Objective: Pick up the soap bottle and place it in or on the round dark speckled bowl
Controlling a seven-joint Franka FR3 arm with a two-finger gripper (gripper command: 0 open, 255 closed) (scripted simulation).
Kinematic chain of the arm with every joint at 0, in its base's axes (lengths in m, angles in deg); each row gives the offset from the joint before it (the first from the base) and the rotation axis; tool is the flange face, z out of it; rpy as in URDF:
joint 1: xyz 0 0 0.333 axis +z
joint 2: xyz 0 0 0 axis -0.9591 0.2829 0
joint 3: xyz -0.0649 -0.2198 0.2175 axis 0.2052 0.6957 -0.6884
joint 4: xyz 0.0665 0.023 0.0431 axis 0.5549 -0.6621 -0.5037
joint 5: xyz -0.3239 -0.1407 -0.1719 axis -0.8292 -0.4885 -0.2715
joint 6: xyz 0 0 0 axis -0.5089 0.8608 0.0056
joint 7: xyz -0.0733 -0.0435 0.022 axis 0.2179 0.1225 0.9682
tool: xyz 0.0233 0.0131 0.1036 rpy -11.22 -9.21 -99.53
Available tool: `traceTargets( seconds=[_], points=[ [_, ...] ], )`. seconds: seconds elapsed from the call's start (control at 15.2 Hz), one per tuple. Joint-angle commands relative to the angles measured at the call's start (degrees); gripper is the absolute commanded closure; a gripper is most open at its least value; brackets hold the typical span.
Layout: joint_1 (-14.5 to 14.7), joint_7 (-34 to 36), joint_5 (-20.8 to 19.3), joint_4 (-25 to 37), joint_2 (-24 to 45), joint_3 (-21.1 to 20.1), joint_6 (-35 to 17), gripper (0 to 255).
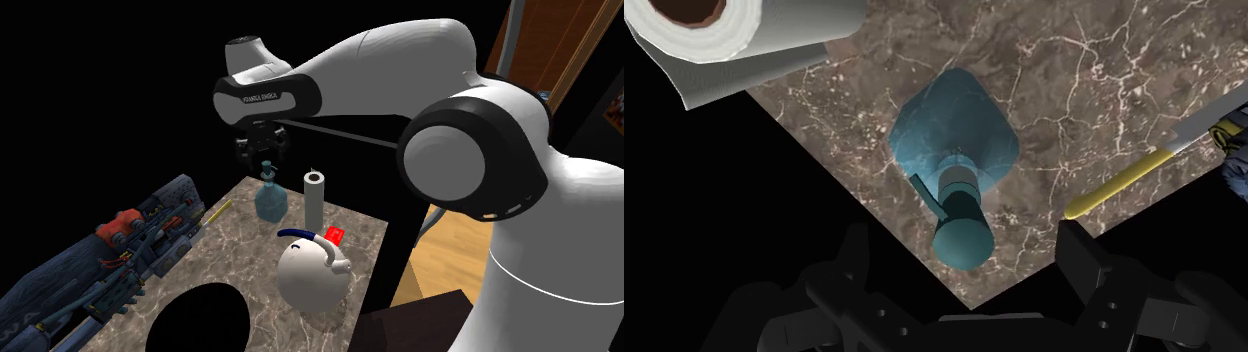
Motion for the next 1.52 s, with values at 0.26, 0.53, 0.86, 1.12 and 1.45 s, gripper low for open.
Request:
traceTargets(
  seconds=[0.26,0.53,0.86,1.12,1.45],
  points=[
    [-0.07,0.32,-0.45,-1.74,0.78,0.21,-2.48,0],
    [-0.07,0.32,-0.45,-1.74,0.78,0.21,-2.48,0],
    [-0.07,0.32,-0.44,-1.73,0.78,0.21,-2.47,255],
    [-0.07,0.32,-0.44,-1.73,0.78,0.21,-2.47,255],
    [-0.03,-0.04,-0.14,0.05,0.39,0.09,-0.36,255]
  ],
)
